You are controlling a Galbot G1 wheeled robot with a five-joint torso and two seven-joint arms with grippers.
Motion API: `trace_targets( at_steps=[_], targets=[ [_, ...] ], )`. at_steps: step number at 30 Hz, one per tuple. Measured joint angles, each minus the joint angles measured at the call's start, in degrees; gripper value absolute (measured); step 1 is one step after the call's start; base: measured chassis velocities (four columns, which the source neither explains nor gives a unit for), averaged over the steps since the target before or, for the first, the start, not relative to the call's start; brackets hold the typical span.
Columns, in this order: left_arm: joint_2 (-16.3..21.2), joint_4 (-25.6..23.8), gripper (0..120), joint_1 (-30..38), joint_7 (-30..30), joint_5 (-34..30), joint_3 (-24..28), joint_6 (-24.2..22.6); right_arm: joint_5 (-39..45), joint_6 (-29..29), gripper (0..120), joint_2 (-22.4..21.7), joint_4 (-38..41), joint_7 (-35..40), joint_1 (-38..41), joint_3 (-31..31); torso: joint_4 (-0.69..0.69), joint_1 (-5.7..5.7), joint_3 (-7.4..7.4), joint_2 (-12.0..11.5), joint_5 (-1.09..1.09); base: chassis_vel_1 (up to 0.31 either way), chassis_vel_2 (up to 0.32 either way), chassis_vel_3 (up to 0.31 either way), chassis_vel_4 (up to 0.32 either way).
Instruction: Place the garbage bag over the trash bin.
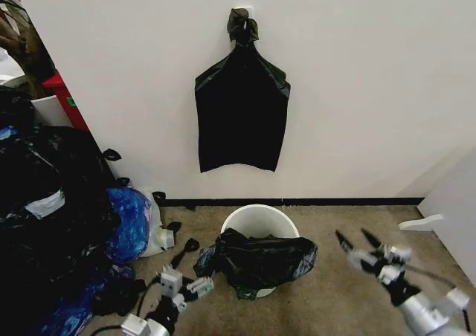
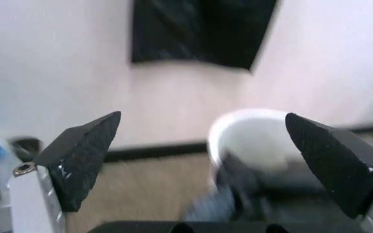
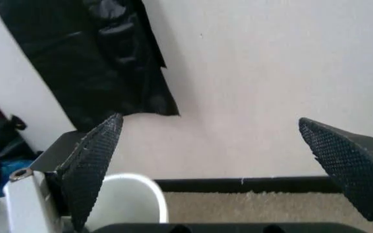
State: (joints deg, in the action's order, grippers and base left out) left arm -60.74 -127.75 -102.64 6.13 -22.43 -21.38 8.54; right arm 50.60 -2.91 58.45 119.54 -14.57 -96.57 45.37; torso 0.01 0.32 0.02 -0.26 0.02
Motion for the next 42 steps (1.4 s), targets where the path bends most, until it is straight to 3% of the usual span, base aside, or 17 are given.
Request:
trace_targets(
  at_steps=[2,4,8,10,13,19,23,27,30,32,33,39,42],
  targets=[
    [0.89,-2.17,100,2.36,3.37,-1.06,-1.15,-1.94,0.31,-7.7,100,-1.54,2.7,4.35,3.07,0.0,-0.05,0.0,0.0,0.0,-0.01,0.0,0.0,0.0,0.0],
    [1.01,-2.81,100,2.93,4.06,-1.19,-1.68,-2.42,0.51,-10.57,100,-2.14,3.11,5.76,4.76,-0.4,-0.12,0.0,0.0,0.0,-0.05,0.0,0.0,0.0,0.0],
    [0.57,-5.87,100,2.77,5.55,0.67,-5.24,-3.9,0.96,-28.5,100,-5.06,2.04,8.08,16.17,-3.81,-0.02,0.0,0.01,0.0,0.0,0.0,0.0,0.0,0.0],
    [0.4,-6.05,100,2.64,5.6,1.07,-5.79,-4.0,1.26,-30.43,100,-5.33,1.8,8.16,17.27,-4.18,-0.01,0.0,0.01,0.0,0.0,0.0,0.0,0.0,0.0],
    [-0.03,-6.8,100,2.26,7.27,2.12,-8.93,-5.87,4.52,-39.33,100,-7.18,-1.18,8.63,27.19,-8.7,-0.03,0.0,0.01,0.0,-0.02,0.0,0.0,0.0,0.0],
    [-0.62,-6.83,100,1.61,8.3,2.63,-11.35,-7.04,1.33,-40.16,100,-9.24,-6.35,6.29,38.27,-19.27,-0.04,0.0,0.01,0.0,-0.03,0.0,0.0,0.0,0.0],
    [-1.38,-6.51,100,1.31,8.25,4.35,-11.26,-6.85,-5.31,-40.01,100,-13.12,-9.98,0.52,45.89,-31.32,-0.05,0.0,0.01,0.0,0.0,0.0,0.0,0.0,0.0],
    [-1.98,-6.16,100,1.56,8.21,4.94,-10.38,-6.72,-6.5,-39.75,100,-16.25,-12.69,-2.69,53.5,-39.98,-0.06,0.0,0.0,0.0,-0.04,0.0,0.0,0.0,0.0],
    [-2.27,-6.11,100,1.67,8.22,5.19,-10.11,-6.52,-7.44,-39.62,100,-16.77,-15.71,-4.96,58.65,-44.85,-0.06,0.0,0.01,0.0,-0.01,0.0,0.0,0.0,0.0],
    [-2.55,-6.3,100,1.7,8.22,5.24,-9.97,-6.34,-8.16,-39.48,100,-16.56,-20.45,-7.38,65.48,-52.65,-0.04,0.0,0.0,0.0,-0.03,0.0,0.0,0.0,0.0],
    [-2.55,-6.3,100,1.7,8.22,5.24,-9.97,-6.34,-8.16,-39.48,100,-16.56,-20.45,-7.38,65.48,-52.65,-0.04,0.0,0.0,0.0,-0.03,0.0,0.0,0.0,0.0],
    [-1.24,-6.77,100,3.39,8.82,1.85,-9.95,-6.97,-3.93,-39.37,100,-15.97,-28.94,-8.52,81.1,-72.87,-0.03,0.0,0.0,0.0,-0.02,0.0,0.0,0.0,0.0],
    [-0.83,-7.16,100,3.8,8.96,0.91,-10.14,-7.38,-4.34,-39.36,100,-15.27,-31.73,-9.4,83.78,-76.79,-0.06,0.0,0.0,0.0,-0.02,0.0,0.0,0.0,0.0]
  ],
)
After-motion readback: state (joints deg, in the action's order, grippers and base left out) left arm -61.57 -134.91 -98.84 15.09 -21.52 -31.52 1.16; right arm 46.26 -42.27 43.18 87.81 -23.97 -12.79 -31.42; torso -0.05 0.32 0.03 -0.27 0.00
